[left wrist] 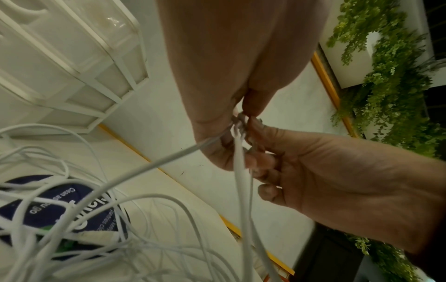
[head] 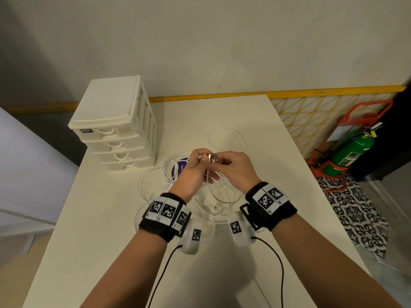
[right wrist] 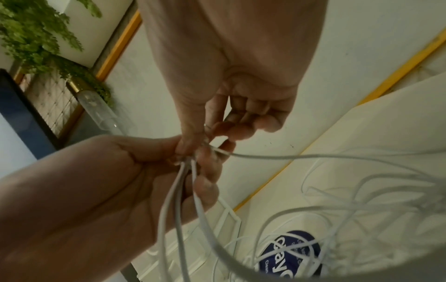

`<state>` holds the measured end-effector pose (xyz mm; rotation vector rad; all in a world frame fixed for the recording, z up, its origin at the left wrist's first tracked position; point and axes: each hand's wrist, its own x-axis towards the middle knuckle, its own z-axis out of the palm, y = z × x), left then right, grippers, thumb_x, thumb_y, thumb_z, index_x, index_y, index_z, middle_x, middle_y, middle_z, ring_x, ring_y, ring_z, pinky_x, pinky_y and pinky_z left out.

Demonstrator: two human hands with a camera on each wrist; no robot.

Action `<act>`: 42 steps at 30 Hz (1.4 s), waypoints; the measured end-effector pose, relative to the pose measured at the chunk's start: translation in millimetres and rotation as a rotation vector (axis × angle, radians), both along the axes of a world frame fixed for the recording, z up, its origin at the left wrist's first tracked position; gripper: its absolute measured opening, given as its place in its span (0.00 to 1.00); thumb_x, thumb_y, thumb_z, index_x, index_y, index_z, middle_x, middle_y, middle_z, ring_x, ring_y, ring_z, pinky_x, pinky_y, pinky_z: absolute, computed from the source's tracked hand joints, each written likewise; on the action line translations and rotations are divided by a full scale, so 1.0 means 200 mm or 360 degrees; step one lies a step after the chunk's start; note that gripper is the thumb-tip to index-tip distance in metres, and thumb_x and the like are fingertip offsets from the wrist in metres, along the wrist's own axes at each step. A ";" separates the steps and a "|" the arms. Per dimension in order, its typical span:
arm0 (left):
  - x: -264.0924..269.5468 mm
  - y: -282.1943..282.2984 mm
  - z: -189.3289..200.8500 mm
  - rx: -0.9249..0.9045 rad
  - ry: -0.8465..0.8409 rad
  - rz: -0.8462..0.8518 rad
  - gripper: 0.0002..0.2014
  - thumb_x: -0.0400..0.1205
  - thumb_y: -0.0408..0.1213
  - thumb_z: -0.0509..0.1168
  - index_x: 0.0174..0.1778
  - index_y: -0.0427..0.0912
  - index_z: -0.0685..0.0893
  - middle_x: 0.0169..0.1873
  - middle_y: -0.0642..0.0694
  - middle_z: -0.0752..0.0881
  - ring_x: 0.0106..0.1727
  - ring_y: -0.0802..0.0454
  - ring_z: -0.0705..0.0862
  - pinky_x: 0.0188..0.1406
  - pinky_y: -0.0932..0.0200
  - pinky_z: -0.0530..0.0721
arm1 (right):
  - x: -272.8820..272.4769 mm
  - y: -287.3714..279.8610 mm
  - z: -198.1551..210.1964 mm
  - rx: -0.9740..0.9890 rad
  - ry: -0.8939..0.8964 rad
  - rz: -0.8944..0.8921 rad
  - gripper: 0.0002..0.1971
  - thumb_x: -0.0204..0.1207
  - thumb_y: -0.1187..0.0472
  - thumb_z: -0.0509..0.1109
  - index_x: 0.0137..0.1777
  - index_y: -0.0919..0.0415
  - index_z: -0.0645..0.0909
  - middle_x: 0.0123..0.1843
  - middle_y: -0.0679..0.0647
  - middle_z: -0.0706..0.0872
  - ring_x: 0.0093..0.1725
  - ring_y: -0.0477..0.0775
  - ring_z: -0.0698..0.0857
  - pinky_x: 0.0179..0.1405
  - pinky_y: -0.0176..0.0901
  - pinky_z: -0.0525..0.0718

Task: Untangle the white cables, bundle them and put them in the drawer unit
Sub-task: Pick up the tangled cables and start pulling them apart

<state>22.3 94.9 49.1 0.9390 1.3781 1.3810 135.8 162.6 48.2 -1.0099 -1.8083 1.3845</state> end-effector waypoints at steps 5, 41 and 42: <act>0.03 0.00 0.01 0.0024 -0.0005 0.0003 0.09 0.89 0.38 0.51 0.60 0.42 0.73 0.34 0.45 0.75 0.26 0.55 0.71 0.24 0.66 0.69 | 0.00 0.03 0.00 0.0306 -0.0118 -0.0110 0.12 0.64 0.61 0.80 0.49 0.56 0.90 0.28 0.46 0.74 0.28 0.41 0.73 0.34 0.31 0.70; -0.24 0.01 0.31 0.0622 -0.0489 0.0288 0.13 0.90 0.40 0.46 0.52 0.46 0.76 0.23 0.54 0.68 0.21 0.60 0.61 0.20 0.67 0.61 | 0.08 0.00 -0.20 0.0147 -0.0621 0.0549 0.04 0.73 0.58 0.73 0.45 0.48 0.84 0.41 0.44 0.87 0.41 0.41 0.83 0.45 0.33 0.76; -0.26 0.01 0.33 0.0650 -0.0477 0.0313 0.13 0.90 0.40 0.46 0.52 0.46 0.76 0.23 0.54 0.68 0.21 0.60 0.61 0.20 0.67 0.60 | 0.10 0.02 -0.20 0.0126 -0.0557 0.0490 0.04 0.73 0.59 0.73 0.46 0.49 0.85 0.41 0.45 0.87 0.40 0.40 0.83 0.44 0.30 0.76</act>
